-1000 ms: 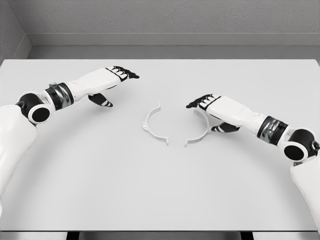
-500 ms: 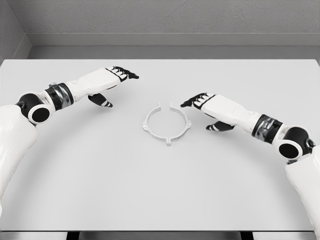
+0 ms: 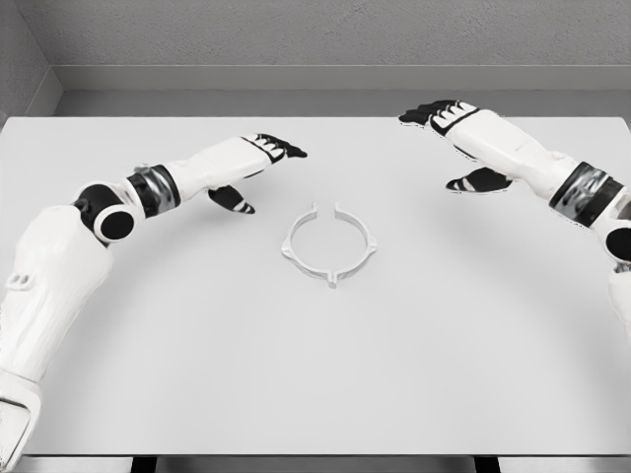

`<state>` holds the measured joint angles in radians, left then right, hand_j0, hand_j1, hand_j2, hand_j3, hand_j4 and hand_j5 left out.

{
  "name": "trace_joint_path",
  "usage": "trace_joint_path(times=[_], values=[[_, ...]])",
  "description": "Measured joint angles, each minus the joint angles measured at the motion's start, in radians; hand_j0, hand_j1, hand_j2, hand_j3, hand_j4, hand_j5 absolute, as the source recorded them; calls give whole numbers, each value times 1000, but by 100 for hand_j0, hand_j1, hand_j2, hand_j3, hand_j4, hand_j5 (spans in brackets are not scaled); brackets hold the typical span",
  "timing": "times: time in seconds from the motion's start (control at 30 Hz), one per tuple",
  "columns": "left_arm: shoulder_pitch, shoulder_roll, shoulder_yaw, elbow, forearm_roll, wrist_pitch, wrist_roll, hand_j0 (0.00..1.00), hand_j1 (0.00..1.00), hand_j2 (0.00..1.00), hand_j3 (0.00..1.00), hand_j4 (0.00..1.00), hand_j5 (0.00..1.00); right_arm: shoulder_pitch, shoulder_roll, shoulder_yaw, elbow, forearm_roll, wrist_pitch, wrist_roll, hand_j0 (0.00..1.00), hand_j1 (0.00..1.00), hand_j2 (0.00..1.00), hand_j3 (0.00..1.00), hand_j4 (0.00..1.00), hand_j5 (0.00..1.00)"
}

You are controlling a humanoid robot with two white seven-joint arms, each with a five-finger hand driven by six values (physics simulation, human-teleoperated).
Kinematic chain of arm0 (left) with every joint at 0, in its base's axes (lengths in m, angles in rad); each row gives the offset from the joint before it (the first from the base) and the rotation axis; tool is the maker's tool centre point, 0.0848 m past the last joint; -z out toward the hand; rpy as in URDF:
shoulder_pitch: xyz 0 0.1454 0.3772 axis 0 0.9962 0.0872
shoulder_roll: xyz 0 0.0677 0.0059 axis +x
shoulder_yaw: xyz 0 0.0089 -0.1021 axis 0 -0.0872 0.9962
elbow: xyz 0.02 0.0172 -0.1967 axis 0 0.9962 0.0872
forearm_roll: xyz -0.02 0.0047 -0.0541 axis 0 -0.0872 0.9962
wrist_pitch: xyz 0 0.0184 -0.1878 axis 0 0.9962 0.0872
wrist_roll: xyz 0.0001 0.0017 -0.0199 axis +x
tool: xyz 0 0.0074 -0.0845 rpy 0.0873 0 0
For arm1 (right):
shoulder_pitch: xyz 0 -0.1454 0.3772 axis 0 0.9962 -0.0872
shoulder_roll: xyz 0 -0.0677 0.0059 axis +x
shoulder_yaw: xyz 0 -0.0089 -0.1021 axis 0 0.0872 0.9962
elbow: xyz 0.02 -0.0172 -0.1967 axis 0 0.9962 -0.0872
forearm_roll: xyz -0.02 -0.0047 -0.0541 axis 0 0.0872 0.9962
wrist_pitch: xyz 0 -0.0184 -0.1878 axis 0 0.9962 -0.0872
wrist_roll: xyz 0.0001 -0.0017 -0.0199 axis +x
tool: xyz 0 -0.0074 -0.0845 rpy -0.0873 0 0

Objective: Assemble PVC drainage pipe clamps

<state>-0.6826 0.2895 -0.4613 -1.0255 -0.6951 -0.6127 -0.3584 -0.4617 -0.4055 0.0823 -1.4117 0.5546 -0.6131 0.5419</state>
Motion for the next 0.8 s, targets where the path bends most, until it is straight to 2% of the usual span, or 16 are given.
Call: trace_joint_path(times=[0.07,0.13,0.2,0.33,0.57,0.8], values=[[0,-17,-2,6,-3,0,-1,100,100,100,100,100,100,17,0,-10,4,-4,-1,2,100,100,100,100,100,100],[2,-27,-4,10,-5,0,-1,100,100,100,100,100,100,63,-9,-60,-20,-8,-2,3,100,100,100,100,100,100],[0,-33,-4,15,-6,0,-1,100,100,100,100,100,100,118,-45,-106,-57,-62,-2,4,100,100,100,100,100,100],[2,-41,-5,32,-7,0,-1,100,100,100,100,100,100,166,-109,-150,-97,-158,-1,4,100,100,100,100,100,100],[3,-58,-5,55,-7,0,-1,100,100,100,100,100,100,221,-132,-193,-106,-213,-1,2,100,100,100,100,100,100],[3,-65,-6,59,-7,0,-1,100,100,100,100,100,100,247,-136,-214,-102,-270,-1,1,100,100,100,100,100,100]])
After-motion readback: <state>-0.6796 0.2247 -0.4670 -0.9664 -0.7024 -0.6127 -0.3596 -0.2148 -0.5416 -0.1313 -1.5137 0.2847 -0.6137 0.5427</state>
